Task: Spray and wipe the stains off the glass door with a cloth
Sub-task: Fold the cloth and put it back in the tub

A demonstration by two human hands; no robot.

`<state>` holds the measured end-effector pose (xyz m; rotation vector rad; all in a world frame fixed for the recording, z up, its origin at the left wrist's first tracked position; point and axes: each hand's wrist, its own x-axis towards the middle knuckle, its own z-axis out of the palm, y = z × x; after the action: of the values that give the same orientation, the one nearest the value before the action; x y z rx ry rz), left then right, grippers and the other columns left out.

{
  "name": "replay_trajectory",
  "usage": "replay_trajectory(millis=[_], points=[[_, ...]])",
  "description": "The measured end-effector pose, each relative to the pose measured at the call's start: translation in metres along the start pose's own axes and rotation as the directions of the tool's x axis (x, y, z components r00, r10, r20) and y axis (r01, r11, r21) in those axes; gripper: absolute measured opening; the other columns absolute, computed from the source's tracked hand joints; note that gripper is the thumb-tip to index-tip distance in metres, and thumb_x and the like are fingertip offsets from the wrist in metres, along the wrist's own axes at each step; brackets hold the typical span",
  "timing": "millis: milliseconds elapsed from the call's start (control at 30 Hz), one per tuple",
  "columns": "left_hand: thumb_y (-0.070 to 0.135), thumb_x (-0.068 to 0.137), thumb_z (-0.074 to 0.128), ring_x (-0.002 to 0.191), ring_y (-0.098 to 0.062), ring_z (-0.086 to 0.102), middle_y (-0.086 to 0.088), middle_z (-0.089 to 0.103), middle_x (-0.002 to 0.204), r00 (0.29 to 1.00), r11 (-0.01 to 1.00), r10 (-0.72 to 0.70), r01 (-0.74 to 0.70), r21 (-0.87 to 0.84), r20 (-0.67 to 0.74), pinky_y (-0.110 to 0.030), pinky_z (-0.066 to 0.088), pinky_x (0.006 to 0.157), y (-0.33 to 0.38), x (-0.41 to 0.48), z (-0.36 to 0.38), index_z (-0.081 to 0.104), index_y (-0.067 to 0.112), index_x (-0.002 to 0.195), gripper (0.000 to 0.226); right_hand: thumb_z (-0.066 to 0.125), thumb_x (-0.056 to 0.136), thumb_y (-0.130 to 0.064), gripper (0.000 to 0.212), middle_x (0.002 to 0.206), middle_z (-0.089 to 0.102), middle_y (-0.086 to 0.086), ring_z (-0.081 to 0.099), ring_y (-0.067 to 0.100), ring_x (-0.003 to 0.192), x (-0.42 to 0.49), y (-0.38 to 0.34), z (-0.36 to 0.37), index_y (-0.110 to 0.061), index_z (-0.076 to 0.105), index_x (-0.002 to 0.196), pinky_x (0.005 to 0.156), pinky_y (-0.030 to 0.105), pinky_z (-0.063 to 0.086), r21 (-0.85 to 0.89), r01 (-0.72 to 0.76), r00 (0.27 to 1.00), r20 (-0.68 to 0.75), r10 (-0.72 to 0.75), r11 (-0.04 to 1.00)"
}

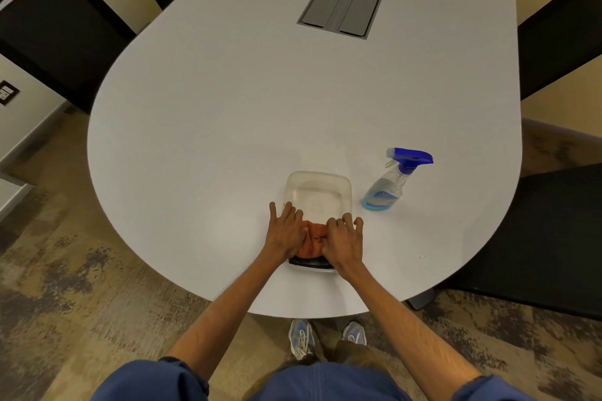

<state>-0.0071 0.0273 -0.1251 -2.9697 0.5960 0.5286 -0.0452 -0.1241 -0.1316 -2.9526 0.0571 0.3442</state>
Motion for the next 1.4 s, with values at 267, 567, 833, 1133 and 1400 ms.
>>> replay_trajectory(millis=[267, 567, 833, 1133, 1400], points=[[0.031, 0.098, 0.033, 0.134, -0.019, 0.038, -0.001, 0.051, 0.133, 0.974, 0.988, -0.012, -0.024, -0.153, -0.226, -0.043, 0.017, 0.116, 0.002, -0.001, -0.005, 0.048, 0.016, 0.130, 0.038, 0.056, 0.087, -0.031, 0.045, 0.134, 0.058, 0.007, 0.049, 0.025, 0.127, -0.006, 0.001, -0.006, -0.014, 0.058, 0.129, 0.109, 0.043, 0.027, 0.209, -0.003, 0.976, -0.211, 0.048, 0.978], [-0.005, 0.088, 0.048, 0.124, -0.028, 0.054, -0.011, 0.060, 0.131, 0.868, 0.799, -0.092, -0.228, -0.557, -0.487, -0.037, 0.038, 0.105, 0.047, 0.022, -0.048, 0.056, 0.004, 0.129, 0.043, 0.070, 0.087, -0.031, 0.039, 0.113, 0.059, 0.012, 0.057, 0.028, 0.106, 0.004, 0.016, -0.040, -0.007, 0.056, 0.114, 0.090, 0.042, 0.041, 0.630, -0.134, 0.714, -0.474, 0.516, 0.765], [0.009, 0.092, 0.062, 0.118, -0.019, 0.056, -0.007, 0.056, 0.137, 0.916, 0.502, -0.075, -0.307, -0.809, -0.395, -0.034, 0.048, 0.101, 0.107, 0.056, -0.080, 0.048, 0.008, 0.137, 0.047, 0.077, 0.082, -0.042, 0.075, 0.136, 0.046, 0.008, 0.053, 0.023, 0.120, 0.014, 0.068, -0.083, -0.008, 0.039, 0.137, 0.095, 0.033, 0.038, 0.834, -0.055, 0.619, -0.403, 0.674, 0.549], [0.008, 0.095, 0.060, 0.129, -0.032, 0.053, -0.018, 0.054, 0.141, 0.966, 0.355, -0.048, -0.222, -0.908, -0.255, -0.045, 0.042, 0.112, 0.146, 0.079, -0.096, 0.045, 0.000, 0.140, 0.048, 0.076, 0.086, -0.023, 0.064, 0.137, 0.057, 0.008, 0.056, 0.023, 0.125, 0.032, 0.091, -0.101, -0.011, 0.044, 0.140, 0.098, 0.024, 0.041, 0.883, 0.002, 0.762, -0.306, 0.572, 0.470], [0.012, 0.095, 0.063, 0.117, -0.030, 0.061, -0.017, 0.062, 0.128, 0.959, 0.306, -0.109, -0.218, -0.927, -0.261, -0.037, 0.048, 0.103, 0.142, 0.080, -0.093, 0.051, 0.000, 0.131, 0.040, 0.073, 0.088, -0.015, 0.045, 0.118, 0.062, 0.009, 0.061, 0.020, 0.105, 0.032, 0.093, -0.104, -0.005, 0.053, 0.128, 0.074, 0.002, 0.042, 0.866, 0.008, 0.768, -0.326, 0.551, 0.500]])
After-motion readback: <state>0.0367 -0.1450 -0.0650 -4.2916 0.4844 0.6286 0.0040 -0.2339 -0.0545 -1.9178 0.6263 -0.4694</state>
